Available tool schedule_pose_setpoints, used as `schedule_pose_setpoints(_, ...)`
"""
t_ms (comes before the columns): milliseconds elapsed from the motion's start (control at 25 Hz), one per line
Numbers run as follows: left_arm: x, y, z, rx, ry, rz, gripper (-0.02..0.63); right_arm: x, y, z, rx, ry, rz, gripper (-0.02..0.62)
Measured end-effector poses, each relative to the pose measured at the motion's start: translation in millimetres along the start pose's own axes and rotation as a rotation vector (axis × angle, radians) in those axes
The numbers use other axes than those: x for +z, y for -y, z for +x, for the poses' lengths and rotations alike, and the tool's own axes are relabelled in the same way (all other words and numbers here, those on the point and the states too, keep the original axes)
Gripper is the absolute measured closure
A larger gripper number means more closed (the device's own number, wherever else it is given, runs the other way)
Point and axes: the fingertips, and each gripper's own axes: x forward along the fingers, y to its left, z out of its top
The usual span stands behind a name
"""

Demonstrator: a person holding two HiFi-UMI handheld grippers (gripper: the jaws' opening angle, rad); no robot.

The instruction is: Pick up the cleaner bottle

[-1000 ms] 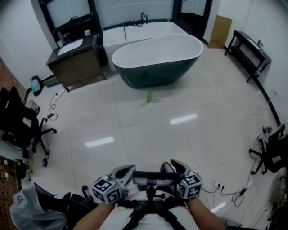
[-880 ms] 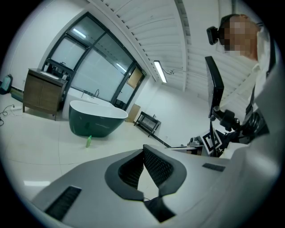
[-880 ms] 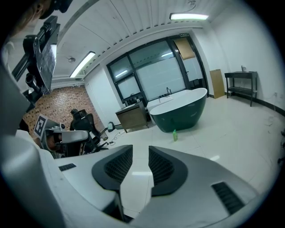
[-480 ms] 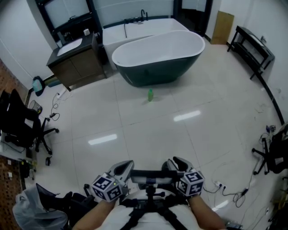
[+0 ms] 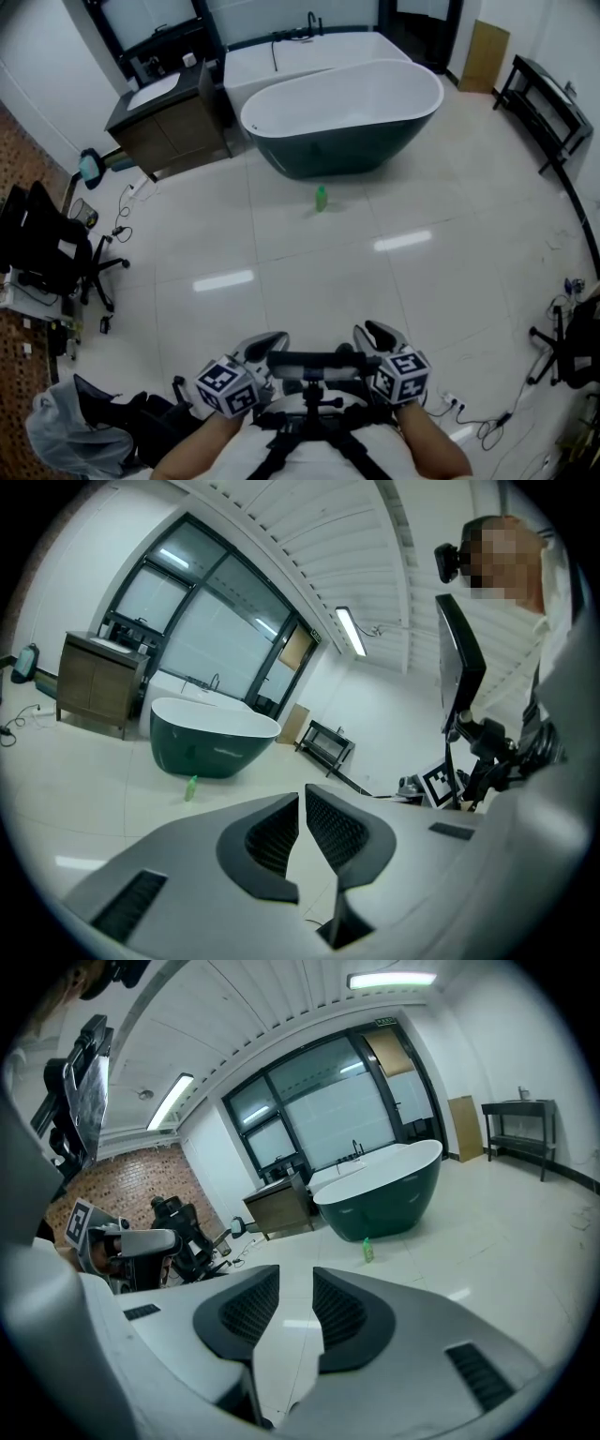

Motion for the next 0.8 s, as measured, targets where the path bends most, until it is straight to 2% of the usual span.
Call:
schedule_pose_setpoints(240,11.1,7.0,26.0,0.038,0.004,-0.004,0.589,20.3,20.6,7.0,0.047,-0.007,-0.016,0.486)
schedule_pose_setpoints(600,23.7,8.2,46.9,0.097,0.017,-0.009,0.589,26.4,39.7,4.7,0.082,-0.041,-0.055,0.486)
schedule_pose_setpoints(800,33.0,6.4,56.0,0.085,0.014,-0.002,0.588,37.5,41.3,8.9,0.083,-0.024,-0.047,0.486)
